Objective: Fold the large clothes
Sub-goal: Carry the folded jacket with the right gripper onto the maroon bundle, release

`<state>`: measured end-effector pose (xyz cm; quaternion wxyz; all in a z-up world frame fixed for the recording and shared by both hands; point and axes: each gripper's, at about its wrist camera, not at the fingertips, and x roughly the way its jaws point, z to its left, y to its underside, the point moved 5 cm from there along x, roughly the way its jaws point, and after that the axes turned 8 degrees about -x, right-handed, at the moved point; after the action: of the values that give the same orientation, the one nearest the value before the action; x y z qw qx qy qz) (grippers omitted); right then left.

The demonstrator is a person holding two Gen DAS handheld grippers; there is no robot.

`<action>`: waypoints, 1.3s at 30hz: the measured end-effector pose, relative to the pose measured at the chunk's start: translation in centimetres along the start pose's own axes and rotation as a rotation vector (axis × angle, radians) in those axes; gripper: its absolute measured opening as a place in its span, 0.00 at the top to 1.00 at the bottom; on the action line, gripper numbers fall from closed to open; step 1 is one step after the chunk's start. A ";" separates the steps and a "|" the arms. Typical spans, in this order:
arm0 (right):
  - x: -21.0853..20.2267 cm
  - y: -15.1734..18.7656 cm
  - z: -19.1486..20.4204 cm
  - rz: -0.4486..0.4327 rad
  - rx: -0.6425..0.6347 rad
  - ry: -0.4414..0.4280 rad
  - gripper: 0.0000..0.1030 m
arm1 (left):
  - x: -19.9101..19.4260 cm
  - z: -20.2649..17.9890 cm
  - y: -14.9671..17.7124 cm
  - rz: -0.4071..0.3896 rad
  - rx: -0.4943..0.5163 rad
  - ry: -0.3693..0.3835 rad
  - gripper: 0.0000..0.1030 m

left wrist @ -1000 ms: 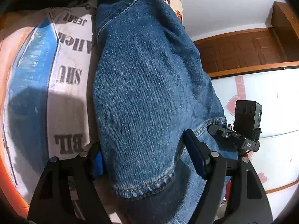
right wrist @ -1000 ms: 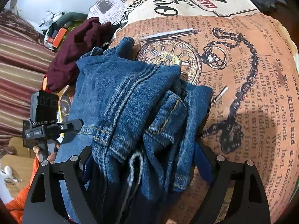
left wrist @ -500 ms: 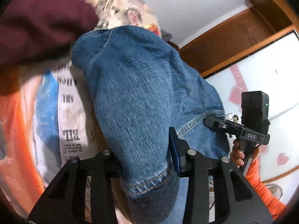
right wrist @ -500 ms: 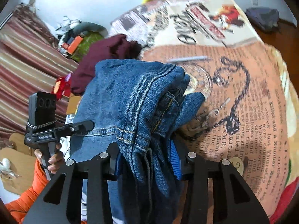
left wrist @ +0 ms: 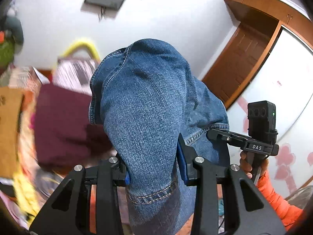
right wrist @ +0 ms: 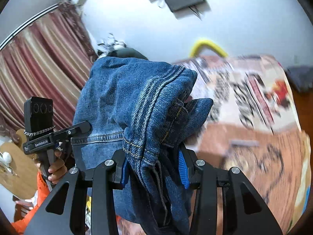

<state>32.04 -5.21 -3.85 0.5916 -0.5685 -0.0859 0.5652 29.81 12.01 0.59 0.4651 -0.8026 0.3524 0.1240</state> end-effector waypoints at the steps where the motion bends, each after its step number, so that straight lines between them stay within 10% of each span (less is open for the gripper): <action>1: 0.9 -1.1 0.3 -0.012 -0.019 -0.005 0.64 | -0.5 0.7 -0.7 -0.014 0.005 -0.006 0.64; 13: 16.6 -7.2 -2.1 0.017 0.020 -0.077 0.64 | 3.3 15.7 -8.4 -0.040 -0.110 -0.134 0.64; 21: 29.7 -1.1 -10.1 0.243 0.218 -0.027 0.53 | 14.1 30.6 -5.0 0.148 -0.273 -0.253 0.56; 24: 29.4 -0.3 -10.4 0.203 0.186 -0.015 0.47 | 13.7 31.0 -4.7 0.106 -0.269 -0.269 0.35; 39: 16.6 -0.7 -5.3 0.093 -0.050 0.188 0.44 | 4.7 18.3 -1.7 0.024 0.027 -0.475 0.36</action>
<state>42.13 4.67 -14.13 0.5560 -0.6369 -0.0176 0.5338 36.68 25.75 -10.59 0.5443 -0.7402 0.2442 0.3103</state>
